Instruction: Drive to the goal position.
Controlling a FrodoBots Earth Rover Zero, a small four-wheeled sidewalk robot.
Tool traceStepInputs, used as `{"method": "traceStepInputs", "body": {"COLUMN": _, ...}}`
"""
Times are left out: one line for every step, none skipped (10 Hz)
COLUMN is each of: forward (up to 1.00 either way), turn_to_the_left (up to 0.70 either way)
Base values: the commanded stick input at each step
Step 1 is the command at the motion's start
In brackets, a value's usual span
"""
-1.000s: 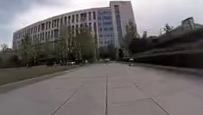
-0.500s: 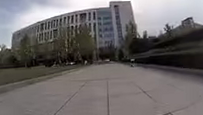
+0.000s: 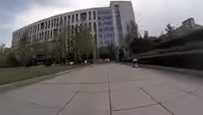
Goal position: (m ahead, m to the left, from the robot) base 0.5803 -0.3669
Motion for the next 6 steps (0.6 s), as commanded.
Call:
{"method": "traceStepInputs", "body": {"forward": 1.00, "turn_to_the_left": 0.00}}
{"method": "traceStepInputs", "body": {"forward": 1.00, "turn_to_the_left": 0.00}}
{"method": "traceStepInputs", "body": {"forward": 1.00, "turn_to_the_left": 0.00}}
{"method": "traceStepInputs", "body": {"forward": 1.00, "turn_to_the_left": 0.00}}
{"method": "traceStepInputs", "body": {"forward": 1.00, "turn_to_the_left": 0.00}}
{"method": "traceStepInputs", "body": {"forward": 1.00, "turn_to_the_left": 0.00}}
